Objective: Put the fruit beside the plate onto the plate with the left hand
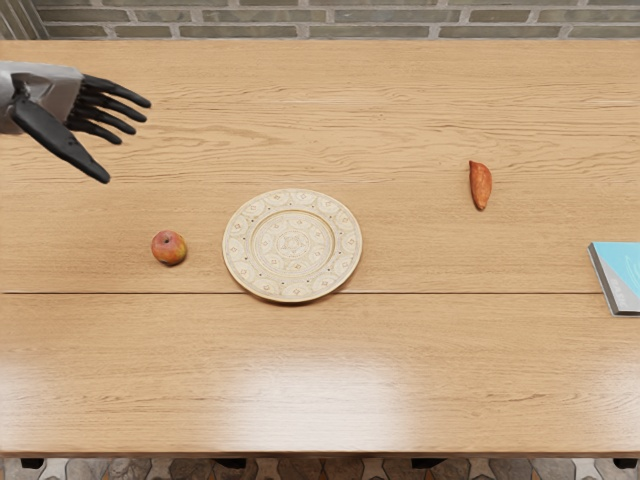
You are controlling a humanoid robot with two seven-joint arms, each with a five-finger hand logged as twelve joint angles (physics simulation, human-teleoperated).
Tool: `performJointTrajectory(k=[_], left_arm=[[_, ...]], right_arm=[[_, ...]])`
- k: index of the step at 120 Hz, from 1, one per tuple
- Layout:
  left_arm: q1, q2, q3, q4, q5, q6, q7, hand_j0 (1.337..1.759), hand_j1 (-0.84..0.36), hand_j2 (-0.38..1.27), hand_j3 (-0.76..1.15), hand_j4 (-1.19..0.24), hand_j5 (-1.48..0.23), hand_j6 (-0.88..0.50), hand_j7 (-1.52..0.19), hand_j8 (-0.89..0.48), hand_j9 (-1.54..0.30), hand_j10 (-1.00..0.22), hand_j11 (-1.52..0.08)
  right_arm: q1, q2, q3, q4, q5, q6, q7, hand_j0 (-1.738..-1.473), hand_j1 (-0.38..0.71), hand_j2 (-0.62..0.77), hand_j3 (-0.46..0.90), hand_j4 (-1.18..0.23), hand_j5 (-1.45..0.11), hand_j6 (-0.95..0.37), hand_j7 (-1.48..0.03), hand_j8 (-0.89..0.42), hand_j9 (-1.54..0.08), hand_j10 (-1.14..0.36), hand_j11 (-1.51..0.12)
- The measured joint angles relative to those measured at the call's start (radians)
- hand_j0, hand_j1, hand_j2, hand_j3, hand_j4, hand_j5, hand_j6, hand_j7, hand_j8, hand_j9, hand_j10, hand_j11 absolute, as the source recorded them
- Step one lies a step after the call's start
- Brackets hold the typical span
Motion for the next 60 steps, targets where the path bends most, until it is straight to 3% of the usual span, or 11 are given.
performJointTrajectory(k=[28, 43, 60], left_arm=[[-0.008, -0.002, -0.003, -0.025, 0.023, -0.002, 0.0, 1.658, 0.04, 0.05, 0.0, -0.26, -0.33, -0.26, -0.33, -0.26, -0.33, -0.26, -0.33], [-0.008, -0.035, -0.002, -0.156, 0.226, -0.002, 0.0, 1.658, 0.04, 0.05, 0.0, -0.26, -0.33, -0.26, -0.33, -0.26, -0.33, -0.26, -0.33], [0.001, -0.2, 0.028, -0.229, 0.586, -0.002, 0.0, 1.658, 0.04, 0.05, 0.0, -0.26, -0.33, -0.26, -0.33, -0.26, -0.33, -0.26, -0.33]], right_arm=[[-0.002, 0.0, 0.0, 0.0, 0.0, 0.0, 0.0, -1.658, -0.31, -0.01, 0.0, -0.04, -0.05, -0.04, -0.05, -0.04, -0.05, -0.04, -0.05], [-0.004, 0.0, 0.0, 0.0, 0.0, 0.0, 0.0, -1.658, -0.31, -0.01, 0.0, -0.04, -0.05, -0.04, -0.05, -0.04, -0.05, -0.04, -0.05], [-0.005, 0.0, 0.0, 0.0, 0.0, 0.0, 0.0, -1.658, -0.31, -0.01, 0.0, -0.04, -0.05, -0.04, -0.05, -0.04, -0.05, -0.04, -0.05]])
